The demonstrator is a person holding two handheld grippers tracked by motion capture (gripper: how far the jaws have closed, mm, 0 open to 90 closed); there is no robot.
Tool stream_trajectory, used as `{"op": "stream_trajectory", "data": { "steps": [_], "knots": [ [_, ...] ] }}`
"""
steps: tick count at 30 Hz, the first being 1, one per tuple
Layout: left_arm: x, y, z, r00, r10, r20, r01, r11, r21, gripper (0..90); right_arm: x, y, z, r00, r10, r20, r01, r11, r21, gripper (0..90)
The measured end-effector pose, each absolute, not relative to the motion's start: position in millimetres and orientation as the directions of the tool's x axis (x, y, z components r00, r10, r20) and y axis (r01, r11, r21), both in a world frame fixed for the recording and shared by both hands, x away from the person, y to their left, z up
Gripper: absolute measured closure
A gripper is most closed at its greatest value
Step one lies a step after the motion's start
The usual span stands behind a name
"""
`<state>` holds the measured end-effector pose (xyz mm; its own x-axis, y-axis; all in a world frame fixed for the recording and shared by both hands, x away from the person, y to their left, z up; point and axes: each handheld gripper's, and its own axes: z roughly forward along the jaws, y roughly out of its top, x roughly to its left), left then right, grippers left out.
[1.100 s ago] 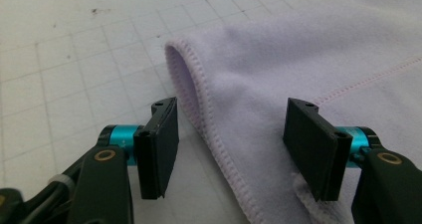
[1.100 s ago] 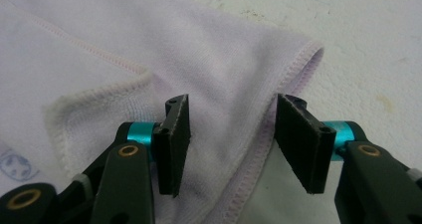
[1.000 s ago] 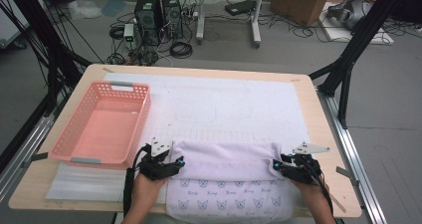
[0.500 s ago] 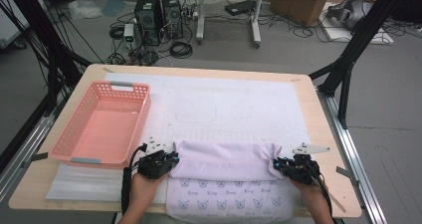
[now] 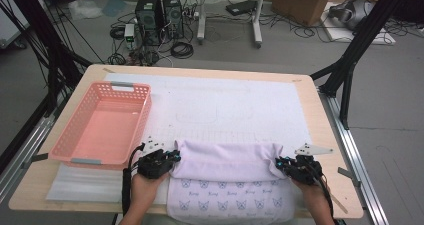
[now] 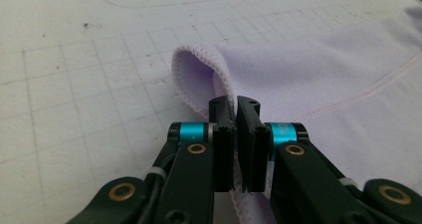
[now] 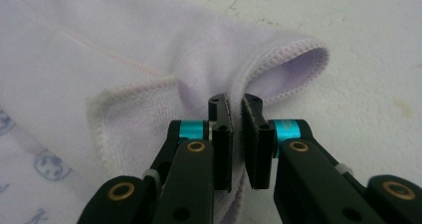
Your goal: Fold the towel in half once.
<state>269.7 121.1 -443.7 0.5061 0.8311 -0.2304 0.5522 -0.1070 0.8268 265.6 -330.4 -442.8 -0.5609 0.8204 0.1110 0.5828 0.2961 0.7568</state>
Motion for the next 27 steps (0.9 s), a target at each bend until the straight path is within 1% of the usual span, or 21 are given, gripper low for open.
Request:
{"op": "stream_trajectory", "data": {
  "steps": [5,8,11,13,17,22,27],
  "knots": [
    [284.6,122.2,-436.5,0.496,0.83,-0.255,0.548,-0.072,0.834,85.9,269.4,-332.5,-436.4,-0.551,0.823,0.135,0.555,0.241,0.796,85.4],
    [299.8,124.2,-430.0,0.477,0.835,-0.275,0.553,-0.042,0.832,86.0,277.2,-332.2,-432.7,-0.536,0.834,0.127,0.539,0.222,0.813,85.5],
    [314.9,123.8,-422.3,0.462,0.843,-0.277,0.551,-0.027,0.834,86.0,288.3,-333.5,-429.2,-0.517,0.846,0.127,0.53,0.201,0.824,85.5],
    [324.3,122.2,-417.1,0.456,0.849,-0.268,0.549,-0.03,0.835,86.0,298.6,-336.3,-426.4,-0.504,0.852,0.142,0.531,0.176,0.829,85.5],
    [345.6,119.9,-407.6,0.437,0.858,-0.271,0.545,-0.013,0.839,86.0,317.1,-335.6,-418.7,-0.494,0.861,0.119,0.52,0.183,0.835,85.4],
    [376.7,120.7,-400.0,0.402,0.868,-0.29,0.546,0.026,0.837,85.9,345.3,-334.3,-407.2,-0.471,0.874,0.119,0.508,0.158,0.847,85.4],
    [405.0,119.8,-398.7,0.368,0.878,-0.306,0.56,0.053,0.827,85.9,377.0,-331.7,-401.7,-0.449,0.885,0.128,0.523,0.144,0.84,85.3]
  ]
}}
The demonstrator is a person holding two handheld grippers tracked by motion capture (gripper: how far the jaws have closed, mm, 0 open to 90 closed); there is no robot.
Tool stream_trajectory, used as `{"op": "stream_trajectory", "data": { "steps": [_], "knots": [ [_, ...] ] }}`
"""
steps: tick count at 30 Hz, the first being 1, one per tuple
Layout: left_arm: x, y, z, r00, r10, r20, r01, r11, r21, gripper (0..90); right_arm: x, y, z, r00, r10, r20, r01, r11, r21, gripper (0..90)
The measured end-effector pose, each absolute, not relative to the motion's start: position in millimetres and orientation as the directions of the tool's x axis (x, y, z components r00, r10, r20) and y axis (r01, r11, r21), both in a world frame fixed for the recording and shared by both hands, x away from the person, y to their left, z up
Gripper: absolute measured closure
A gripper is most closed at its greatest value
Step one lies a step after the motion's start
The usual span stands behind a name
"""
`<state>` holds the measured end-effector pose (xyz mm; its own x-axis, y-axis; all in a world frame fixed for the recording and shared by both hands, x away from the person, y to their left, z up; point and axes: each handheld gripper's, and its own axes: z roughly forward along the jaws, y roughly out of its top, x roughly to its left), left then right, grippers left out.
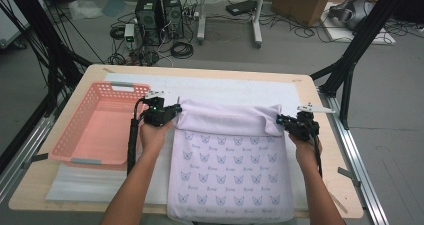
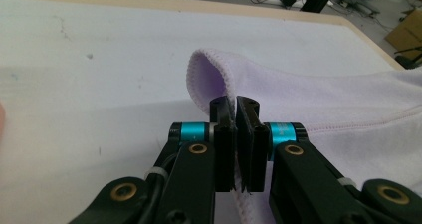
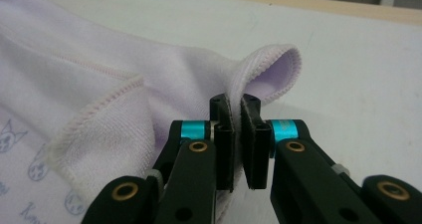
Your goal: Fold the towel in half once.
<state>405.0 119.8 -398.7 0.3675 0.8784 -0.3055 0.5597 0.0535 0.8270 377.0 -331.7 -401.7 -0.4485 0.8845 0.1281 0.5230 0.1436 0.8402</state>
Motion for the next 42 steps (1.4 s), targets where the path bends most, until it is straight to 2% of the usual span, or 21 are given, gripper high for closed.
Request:
{"op": "stream_trajectory", "data": {
  "steps": [9,15,16,17,18,19,24,27,35,37,40,42],
  "knots": [
    [432.1,123.5,-411.6,0.341,0.874,-0.346,0.553,0.111,0.826,85.8,416.1,-327.4,-400.9,-0.431,0.896,0.107,0.541,0.162,0.825,85.2],
    [435.2,123.3,-424.5,0.386,0.871,-0.302,0.561,0.039,0.827,84.6,430.2,-324.3,-410.2,-0.429,0.898,0.096,0.559,0.18,0.809,84.2],
    [434.4,121.9,-424.4,0.398,0.871,-0.288,0.555,0.021,0.832,82.8,431.3,-323.3,-413.0,-0.423,0.9,0.102,0.571,0.178,0.802,80.4],
    [433.2,121.1,-423.5,0.407,0.874,-0.267,0.546,0.002,0.838,78.3,431.7,-323.4,-414.8,-0.413,0.904,0.111,0.582,0.169,0.795,72.6],
    [432.0,121.0,-422.4,0.413,0.871,-0.267,0.545,-0.001,0.839,70.5,431.5,-324.2,-415.2,-0.395,0.912,0.113,0.583,0.154,0.798,65.5],
    [430.6,121.5,-421.1,0.42,0.866,-0.27,0.544,-0.002,0.839,68.1,430.6,-326.0,-414.4,-0.382,0.915,0.128,0.584,0.131,0.801,63.3],
    [425.3,121.2,-417.3,0.454,0.849,-0.271,0.555,-0.031,0.831,55.7,423.5,-332.5,-405.2,-0.392,0.904,0.174,0.574,0.092,0.814,61.1],
    [424.4,117.8,-419.0,0.457,0.851,-0.259,0.568,-0.055,0.821,53.3,419.5,-331.4,-403.2,-0.418,0.891,0.177,0.572,0.107,0.813,58.9],
    [419.4,115.1,-438.1,0.418,0.873,-0.251,0.608,-0.064,0.791,55.7,408.2,-311.8,-413.7,-0.497,0.851,0.171,0.586,0.184,0.789,52.7],
    [417.6,114.2,-443.0,0.418,0.878,-0.234,0.618,-0.086,0.781,58.7,406.5,-303.7,-416.8,-0.519,0.837,0.174,0.595,0.207,0.777,47.7],
    [413.6,112.6,-447.9,0.416,0.885,-0.208,0.61,-0.102,0.786,72.1,404.9,-289.7,-419.8,-0.531,0.84,0.112,0.583,0.265,0.768,44.5],
    [410.5,111.0,-448.2,0.419,0.886,-0.2,0.599,-0.105,0.794,82.2,404.9,-282.3,-422.8,-0.528,0.848,0.037,0.573,0.324,0.753,47.5]
  ]
}}
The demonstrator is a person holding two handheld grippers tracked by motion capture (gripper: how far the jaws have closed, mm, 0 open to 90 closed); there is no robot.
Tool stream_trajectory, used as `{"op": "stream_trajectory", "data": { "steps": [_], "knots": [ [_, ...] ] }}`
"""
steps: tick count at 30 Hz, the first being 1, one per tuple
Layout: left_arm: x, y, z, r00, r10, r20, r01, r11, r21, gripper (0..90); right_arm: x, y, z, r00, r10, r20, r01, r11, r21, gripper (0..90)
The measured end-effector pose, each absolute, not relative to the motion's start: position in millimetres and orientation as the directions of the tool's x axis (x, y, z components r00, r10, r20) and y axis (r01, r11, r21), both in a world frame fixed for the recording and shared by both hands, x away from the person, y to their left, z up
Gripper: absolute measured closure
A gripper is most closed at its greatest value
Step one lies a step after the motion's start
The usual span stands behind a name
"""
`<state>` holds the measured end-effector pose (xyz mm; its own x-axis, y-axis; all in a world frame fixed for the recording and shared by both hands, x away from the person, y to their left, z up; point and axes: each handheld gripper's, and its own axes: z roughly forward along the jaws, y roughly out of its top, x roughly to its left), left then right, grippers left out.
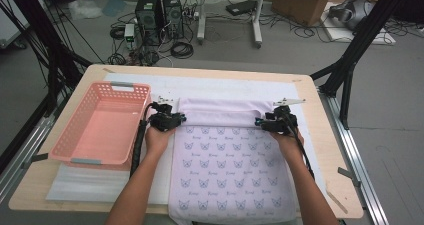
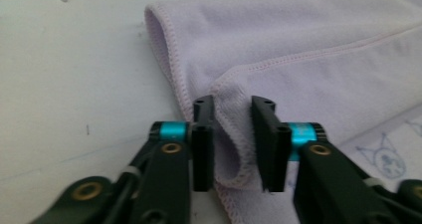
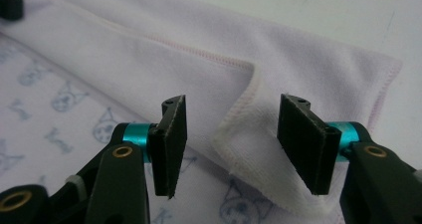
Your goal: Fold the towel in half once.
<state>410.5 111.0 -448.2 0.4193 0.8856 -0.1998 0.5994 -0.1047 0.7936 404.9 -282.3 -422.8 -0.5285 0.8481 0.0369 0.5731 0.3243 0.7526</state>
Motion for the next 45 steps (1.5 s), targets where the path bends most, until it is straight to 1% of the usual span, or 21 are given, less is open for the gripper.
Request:
{"op": "stream_trajectory", "data": {
  "steps": [1,2,3,4,7,9,12,13,16,18,20,21,25,27,32,40,45],
  "knots": [
    [408.8,109.9,-448.3,0.424,0.885,-0.195,0.595,-0.11,0.796,83.3,405.1,-280.4,-424.9,-0.52,0.854,0.02,0.583,0.338,0.739,57.5],
    [407.3,109.5,-447.6,0.429,0.885,-0.184,0.593,-0.122,0.796,83.8,405.5,-280.7,-426.5,-0.521,0.853,0.011,0.594,0.354,0.723,73.8],
    [405.6,109.3,-446.2,0.435,0.882,-0.178,0.591,-0.13,0.796,83.9,405.0,-282.1,-427.6,-0.51,0.86,-0.007,0.601,0.362,0.713,83.3],
    [404.0,109.1,-444.8,0.442,0.88,-0.177,0.586,-0.134,0.799,83.9,404.5,-285.2,-427.5,-0.498,0.867,-0.002,0.608,0.351,0.712,85.6],
    [398.2,109.6,-437.9,0.458,0.874,-0.162,0.56,-0.142,0.816,83.9,401.9,-294.5,-422.6,-0.48,0.877,0.007,0.614,0.33,0.717,86.1],
    [393.1,111.2,-434.7,0.464,0.87,-0.166,0.535,-0.125,0.836,83.9,398.2,-298.5,-417.8,-0.489,0.872,0.002,0.605,0.338,0.721,86.2],
    [384.0,113.6,-436.5,0.48,0.858,-0.182,0.532,-0.12,0.838,83.9,390.3,-305.5,-411.4,-0.509,0.861,-0.002,0.584,0.347,0.734,86.2],
    [379.6,114.6,-437.7,0.486,0.855,-0.179,0.523,-0.121,0.844,83.9,386.7,-308.1,-410.5,-0.516,0.857,-0.013,0.575,0.358,0.736,86.2],
    [367.2,117.3,-439.4,0.502,0.844,-0.19,0.513,-0.113,0.851,84.0,375.7,-317.8,-413.7,-0.528,0.849,-0.003,0.576,0.36,0.734,86.2],
    [359.7,116.1,-437.3,0.523,0.835,-0.172,0.509,-0.144,0.849,83.9,367.3,-325.2,-415.9,-0.529,0.848,0.01,0.575,0.35,0.739,86.2],
    [348.7,115.0,-434.9,0.544,0.825,-0.154,0.471,-0.148,0.87,83.9,357.8,-332.3,-416.0,-0.527,0.85,0.025,0.568,0.33,0.754,86.2],
    [344.4,114.5,-433.8,0.555,0.818,-0.152,0.469,-0.157,0.869,83.9,352.9,-335.6,-415.7,-0.525,0.851,0.03,0.564,0.321,0.761,86.2],
    [326.8,114.0,-433.7,0.572,0.81,-0.127,0.442,-0.174,0.88,83.7,332.7,-344.9,-414.6,-0.551,0.834,0.028,0.541,0.332,0.773,86.2],
    [319.5,116.0,-435.9,0.575,0.809,-0.12,0.441,-0.183,0.879,83.4,322.6,-346.1,-414.3,-0.565,0.825,0.027,0.531,0.338,0.777,86.2],
    [301.3,120.7,-442.4,0.577,0.809,-0.115,0.434,-0.184,0.882,82.5,298.9,-341.8,-415.0,-0.599,0.8,-0.033,0.502,0.408,0.763,86.2],
    [278.4,123.1,-443.3,0.602,0.793,-0.094,0.412,-0.208,0.887,81.0,272.0,-343.4,-421.4,-0.608,0.794,-0.021,0.502,0.405,0.764,86.2],
    [265.5,126.2,-445.3,0.608,0.785,-0.115,0.42,-0.196,0.886,81.2,256.9,-344.5,-420.5,-0.622,0.782,-0.027,0.496,0.421,0.76,86.2]
  ]
}}
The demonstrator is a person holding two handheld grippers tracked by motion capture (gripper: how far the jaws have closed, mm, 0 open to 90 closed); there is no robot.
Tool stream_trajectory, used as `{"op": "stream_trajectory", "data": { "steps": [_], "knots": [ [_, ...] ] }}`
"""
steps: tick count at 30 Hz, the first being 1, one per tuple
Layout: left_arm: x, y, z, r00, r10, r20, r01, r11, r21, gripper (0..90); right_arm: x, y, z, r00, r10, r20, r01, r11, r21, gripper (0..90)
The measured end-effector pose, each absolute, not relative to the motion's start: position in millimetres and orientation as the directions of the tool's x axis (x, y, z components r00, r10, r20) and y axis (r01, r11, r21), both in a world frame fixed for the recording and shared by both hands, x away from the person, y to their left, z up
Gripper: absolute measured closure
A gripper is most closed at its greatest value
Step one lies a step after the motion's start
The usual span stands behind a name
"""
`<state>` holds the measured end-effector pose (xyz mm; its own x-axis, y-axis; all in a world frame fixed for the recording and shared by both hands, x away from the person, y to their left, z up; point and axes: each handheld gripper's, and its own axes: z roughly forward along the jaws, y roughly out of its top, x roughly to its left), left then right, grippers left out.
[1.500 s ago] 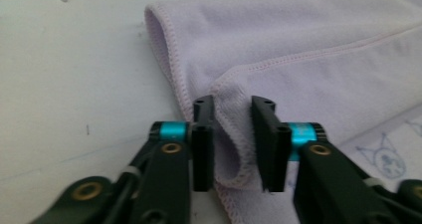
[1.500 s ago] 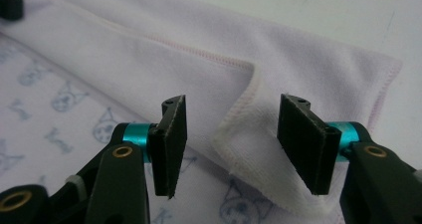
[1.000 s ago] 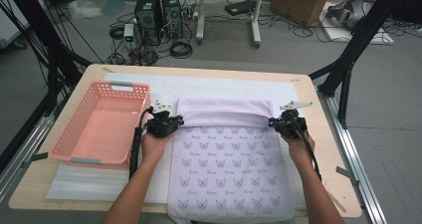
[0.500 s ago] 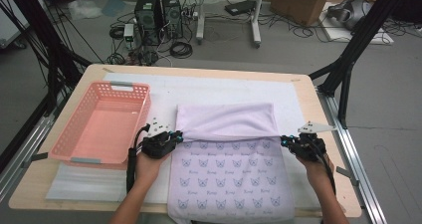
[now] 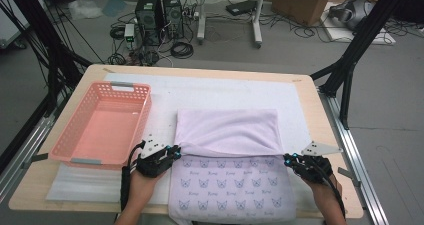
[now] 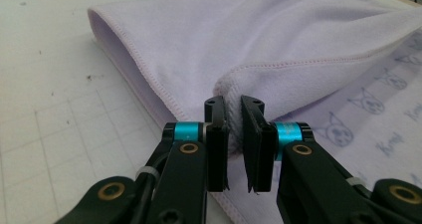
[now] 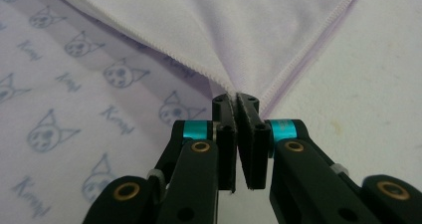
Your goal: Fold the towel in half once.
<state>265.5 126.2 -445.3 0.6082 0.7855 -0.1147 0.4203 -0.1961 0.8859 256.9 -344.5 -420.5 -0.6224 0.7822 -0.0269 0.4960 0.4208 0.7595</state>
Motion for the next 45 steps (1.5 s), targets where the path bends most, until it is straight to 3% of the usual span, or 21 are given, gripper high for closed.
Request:
{"op": "stream_trajectory", "data": {
  "steps": [15,37,39,41,43,45],
  "knots": [
    [239.0,132.1,-444.9,0.604,0.786,-0.136,0.435,-0.182,0.882,81.3,237.1,-347.4,-424.5,-0.631,0.776,0.017,0.51,0.398,0.763,86.2],
    [198.8,139.5,-440.9,0.676,0.721,-0.153,0.442,-0.23,0.867,82.9,191.0,-356.9,-431.8,-0.655,0.754,0.055,0.517,0.394,0.759,86.2],
    [198.4,141.6,-441.5,0.668,0.721,-0.185,0.465,-0.21,0.86,75.5,186.8,-357.8,-432.0,-0.661,0.748,0.056,0.516,0.399,0.758,85.7],
    [202.0,145.5,-440.7,0.647,0.727,-0.229,0.488,-0.165,0.857,55.1,184.8,-359.5,-431.5,-0.658,0.751,0.06,0.516,0.391,0.762,75.8],
    [206.5,150.4,-436.7,0.63,0.735,-0.252,0.482,-0.116,0.868,49.5,185.2,-364.8,-427.0,-0.636,0.768,0.076,0.512,0.346,0.786,66.2],
    [211.9,153.7,-432.3,0.619,0.738,-0.269,0.476,-0.08,0.876,46.3,187.2,-373.4,-419.9,-0.608,0.786,0.112,0.504,0.272,0.82,65.0]
  ]
}}
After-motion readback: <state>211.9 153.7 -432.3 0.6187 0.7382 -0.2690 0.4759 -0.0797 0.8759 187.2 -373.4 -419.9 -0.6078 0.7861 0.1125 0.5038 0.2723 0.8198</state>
